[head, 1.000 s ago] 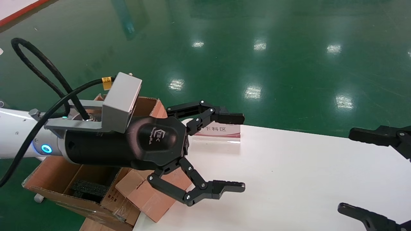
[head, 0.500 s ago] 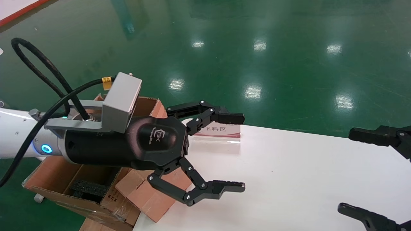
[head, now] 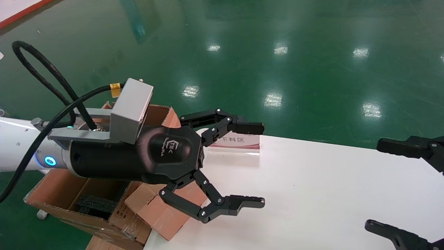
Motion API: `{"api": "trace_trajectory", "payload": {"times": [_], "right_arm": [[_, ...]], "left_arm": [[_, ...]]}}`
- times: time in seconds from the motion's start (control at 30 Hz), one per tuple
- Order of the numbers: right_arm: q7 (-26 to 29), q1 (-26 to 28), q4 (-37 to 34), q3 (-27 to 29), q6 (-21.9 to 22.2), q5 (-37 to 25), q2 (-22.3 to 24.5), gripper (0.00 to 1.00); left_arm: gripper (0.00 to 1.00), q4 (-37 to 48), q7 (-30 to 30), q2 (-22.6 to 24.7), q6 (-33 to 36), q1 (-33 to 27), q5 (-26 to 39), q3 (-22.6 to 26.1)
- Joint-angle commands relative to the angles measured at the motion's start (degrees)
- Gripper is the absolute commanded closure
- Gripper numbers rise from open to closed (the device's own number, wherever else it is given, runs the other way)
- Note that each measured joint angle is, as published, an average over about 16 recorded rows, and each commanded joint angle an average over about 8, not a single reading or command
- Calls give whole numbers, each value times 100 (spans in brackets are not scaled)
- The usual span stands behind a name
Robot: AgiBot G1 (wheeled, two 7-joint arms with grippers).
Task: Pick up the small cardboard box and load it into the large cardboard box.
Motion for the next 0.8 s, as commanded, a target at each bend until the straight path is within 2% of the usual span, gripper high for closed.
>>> {"api": "trace_trajectory", "payload": {"times": [0.03,0.23,0.4,0.63,0.8], "right_arm": [[0,0,-1,0,0,1,0,0],[-2,1,-3,-3,0,2,1,0],[-3,2,-4,-5,1,4,1,0],[-5,3,-5,-8,2,6,3,0],[-6,3,-5,-11,3,7,3,0]], "left_arm": [[0,-27,-33,-15,-19,15,45,24],[0,-259,51,-193,-126,-397,872,174],[0,-302,129,-232,96,-1022,1737,452],[0,-280,-432,-38,517,-2244,2990,1417],[0,-229,-1132,40,585,-3005,3315,2268]]}}
